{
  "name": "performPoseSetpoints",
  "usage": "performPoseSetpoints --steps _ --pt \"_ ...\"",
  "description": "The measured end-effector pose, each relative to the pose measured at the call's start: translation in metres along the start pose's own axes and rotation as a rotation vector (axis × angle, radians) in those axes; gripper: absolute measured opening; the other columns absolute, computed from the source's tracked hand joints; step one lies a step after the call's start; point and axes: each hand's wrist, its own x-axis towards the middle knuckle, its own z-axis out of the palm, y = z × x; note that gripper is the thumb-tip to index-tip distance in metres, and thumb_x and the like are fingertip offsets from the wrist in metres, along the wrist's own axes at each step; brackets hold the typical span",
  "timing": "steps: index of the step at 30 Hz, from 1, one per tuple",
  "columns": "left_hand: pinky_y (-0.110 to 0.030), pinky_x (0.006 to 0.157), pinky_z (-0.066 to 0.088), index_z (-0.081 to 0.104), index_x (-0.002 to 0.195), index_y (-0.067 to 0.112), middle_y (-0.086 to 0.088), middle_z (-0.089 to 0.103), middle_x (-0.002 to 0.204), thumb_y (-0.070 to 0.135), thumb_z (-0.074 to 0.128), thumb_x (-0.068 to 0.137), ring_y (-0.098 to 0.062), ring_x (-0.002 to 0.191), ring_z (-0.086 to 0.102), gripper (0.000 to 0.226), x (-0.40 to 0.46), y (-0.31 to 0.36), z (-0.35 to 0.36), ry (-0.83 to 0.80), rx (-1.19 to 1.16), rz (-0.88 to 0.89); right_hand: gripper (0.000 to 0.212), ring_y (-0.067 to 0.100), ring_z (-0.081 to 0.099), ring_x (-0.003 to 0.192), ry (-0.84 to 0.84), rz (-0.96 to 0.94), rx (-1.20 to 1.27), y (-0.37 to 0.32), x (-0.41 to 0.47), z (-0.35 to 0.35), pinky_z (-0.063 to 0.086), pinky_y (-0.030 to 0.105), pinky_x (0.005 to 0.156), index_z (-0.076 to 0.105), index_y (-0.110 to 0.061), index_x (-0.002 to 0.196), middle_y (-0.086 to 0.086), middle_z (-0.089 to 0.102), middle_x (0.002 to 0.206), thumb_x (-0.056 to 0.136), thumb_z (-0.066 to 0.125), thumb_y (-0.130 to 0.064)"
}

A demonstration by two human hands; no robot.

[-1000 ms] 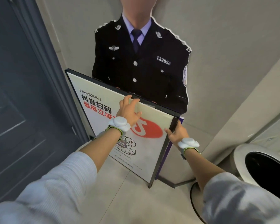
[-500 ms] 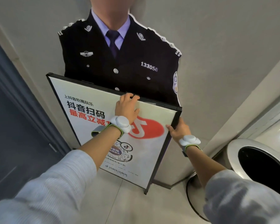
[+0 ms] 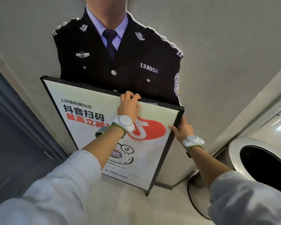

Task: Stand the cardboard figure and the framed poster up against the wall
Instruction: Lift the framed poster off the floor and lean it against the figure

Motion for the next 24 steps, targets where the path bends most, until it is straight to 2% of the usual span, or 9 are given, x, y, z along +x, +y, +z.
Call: performPoseSetpoints --steps 9,17,24 --pt "-0.037 0.072 0.054 0.056 0.120 0.017 -0.009 0.044 0.129 0.012 0.054 0.091 -0.026 0.122 0.038 0.029 -0.001 -0.002 -0.001 0.000 -0.018 0.000 0.048 0.045 0.059 0.091 0.021 -0.032 -0.019 0.001 -0.002 0.002 0.051 0.051 0.077 0.046 0.005 0.113 0.027 0.065 0.100 0.086 0.065 -0.030" --pt "-0.033 0.075 0.052 0.053 0.125 0.016 -0.008 0.043 0.133 0.016 0.054 0.091 -0.024 0.125 0.038 0.034 -0.004 -0.001 -0.004 -0.020 -0.001 0.004 0.047 0.040 0.061 0.091 -0.006 -0.017 0.015 0.002 -0.007 -0.001 0.042 0.035 0.068 0.048 0.002 0.111 0.022 0.066 0.103 0.084 0.067 -0.031" --pt "-0.031 0.077 0.049 0.051 0.128 0.017 -0.007 0.043 0.134 0.020 0.058 0.089 -0.024 0.127 0.038 0.040 -0.007 -0.003 -0.008 -0.003 0.019 0.008 0.051 0.036 0.061 0.096 -0.021 -0.011 -0.008 0.001 -0.010 -0.004 0.046 0.038 0.074 0.047 -0.002 0.114 0.019 0.065 0.110 0.083 0.066 -0.037"
